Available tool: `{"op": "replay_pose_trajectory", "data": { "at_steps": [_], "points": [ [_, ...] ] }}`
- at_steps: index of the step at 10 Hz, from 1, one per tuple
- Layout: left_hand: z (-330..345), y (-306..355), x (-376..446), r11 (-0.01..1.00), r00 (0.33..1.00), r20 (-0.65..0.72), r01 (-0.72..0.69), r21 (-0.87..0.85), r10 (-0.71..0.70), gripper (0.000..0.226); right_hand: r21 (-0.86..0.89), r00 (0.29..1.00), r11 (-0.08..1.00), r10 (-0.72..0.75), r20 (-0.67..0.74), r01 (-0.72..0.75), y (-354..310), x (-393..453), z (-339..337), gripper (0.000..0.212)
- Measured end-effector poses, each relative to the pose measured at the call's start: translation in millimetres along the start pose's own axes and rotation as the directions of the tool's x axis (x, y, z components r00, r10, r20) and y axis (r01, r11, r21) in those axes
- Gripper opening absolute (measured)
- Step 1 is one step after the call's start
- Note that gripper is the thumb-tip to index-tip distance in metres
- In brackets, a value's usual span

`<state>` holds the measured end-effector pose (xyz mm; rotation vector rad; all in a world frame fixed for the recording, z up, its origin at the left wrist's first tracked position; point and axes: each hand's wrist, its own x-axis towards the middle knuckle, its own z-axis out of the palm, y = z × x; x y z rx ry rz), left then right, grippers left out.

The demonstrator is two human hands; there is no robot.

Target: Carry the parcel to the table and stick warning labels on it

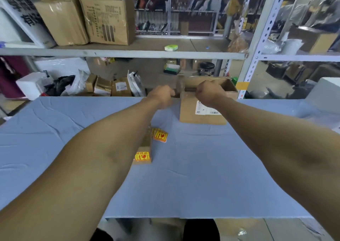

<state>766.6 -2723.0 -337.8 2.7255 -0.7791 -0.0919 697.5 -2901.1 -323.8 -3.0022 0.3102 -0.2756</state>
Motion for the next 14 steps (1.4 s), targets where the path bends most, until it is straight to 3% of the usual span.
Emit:
{"op": "replay_pose_trajectory", "data": {
  "at_steps": [1, 2, 3, 4, 5, 6, 7, 10, 12, 13, 14],
  "points": [
    [-2, -41, -43, 0.999, 0.998, 0.025, 0.051, 0.018, -0.051, 0.047, 0.113, 1.0, 0.993, -0.028, 0.004, 0.028, -30, -21, 10, 0.021],
    [-7, -88, -91, 0.991, 0.991, 0.035, 0.128, 0.05, -0.13, 0.07, 0.18, 0.986, 0.978, -0.127, 0.108, 0.106, -65, -39, 23, 0.028],
    [-6, -134, -138, 0.961, 0.953, 0.149, 0.248, 0.121, -0.264, 0.095, 0.387, 0.962, 0.916, -0.194, 0.19, 0.109, -96, -66, 44, 0.034],
    [1, -172, -177, 0.936, 0.896, 0.281, 0.299, 0.188, -0.343, 0.12, 0.526, 0.919, 0.85, -0.232, 0.319, 0.032, -116, -90, 72, 0.062],
    [11, -181, -204, 0.948, 0.889, 0.371, 0.313, -0.064, -0.269, 0.116, 0.576, 0.876, 0.816, -0.309, 0.371, 0.044, -128, -107, 97, 0.08],
    [29, -170, -217, 0.937, 0.954, 0.216, 0.259, -0.235, -0.209, 0.104, 0.538, 0.907, 0.837, -0.296, 0.301, 0.095, -132, -119, 111, 0.094],
    [39, -159, -221, 0.945, 0.972, 0.096, 0.231, -0.231, -0.215, 0.091, 0.542, 0.929, 0.837, -0.252, 0.27, 0.07, -122, -131, 106, 0.091],
    [53, -85, -221, 0.962, 0.995, -0.02, 0.091, -0.258, -0.1, 0.081, 0.607, 0.977, 0.793, -0.095, 0.193, -0.043, -52, -180, 74, 0.081],
    [84, -63, -231, 0.973, 0.995, 0.052, 0.093, -0.21, -0.084, 0.086, 0.462, 0.964, 0.886, -0.093, 0.25, -0.034, -37, -206, 84, 0.081],
    [77, -59, -232, 0.959, 0.991, 0.087, 0.12, -0.256, -0.101, 0.08, 0.293, 0.944, 0.956, -0.121, 0.308, 0.027, -43, -208, 79, 0.088],
    [60, -56, -233, 0.97, 0.995, 0.051, 0.094, -0.223, -0.085, 0.07, 0.112, 0.961, 0.99, -0.111, 0.254, 0.084, -47, -205, 58, 0.078]
  ]
}}
